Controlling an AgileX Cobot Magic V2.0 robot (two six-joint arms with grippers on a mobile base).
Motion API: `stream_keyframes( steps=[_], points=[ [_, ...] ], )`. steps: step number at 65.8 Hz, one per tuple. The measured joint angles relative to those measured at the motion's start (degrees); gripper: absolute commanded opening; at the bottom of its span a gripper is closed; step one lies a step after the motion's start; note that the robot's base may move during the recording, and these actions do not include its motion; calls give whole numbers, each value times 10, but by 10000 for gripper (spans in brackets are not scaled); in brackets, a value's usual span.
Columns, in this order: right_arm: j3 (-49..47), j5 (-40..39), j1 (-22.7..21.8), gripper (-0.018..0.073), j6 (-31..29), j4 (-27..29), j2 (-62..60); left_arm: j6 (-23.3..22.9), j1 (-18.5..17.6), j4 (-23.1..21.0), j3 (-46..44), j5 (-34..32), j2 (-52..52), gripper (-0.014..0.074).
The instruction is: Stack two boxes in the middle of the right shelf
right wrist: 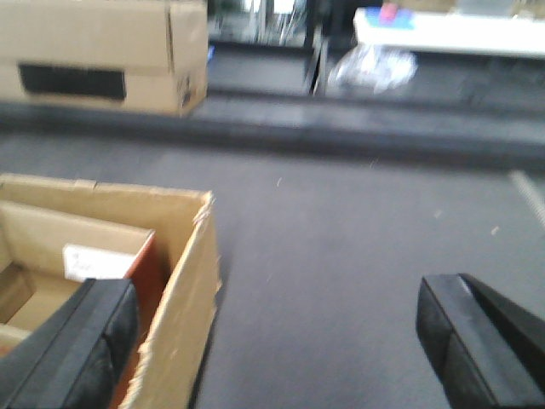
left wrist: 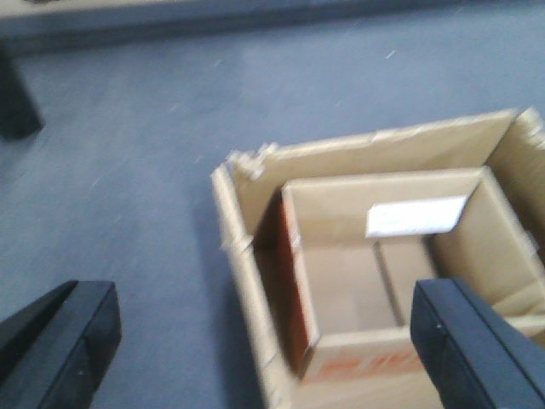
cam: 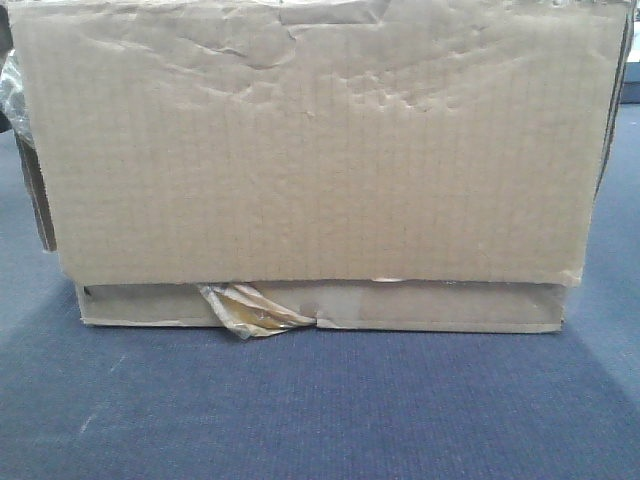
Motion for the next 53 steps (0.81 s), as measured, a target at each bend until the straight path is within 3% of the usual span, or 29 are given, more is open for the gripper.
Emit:
stream_keyframes(
  steps=[24,53],
  points=[
    [-145,171,87,568,0,18,194,4,6,-22,169,1,-33,589],
    [-154,213,110,568,2,44,375,4,6,-45,279,0,-12,589]
  ],
)
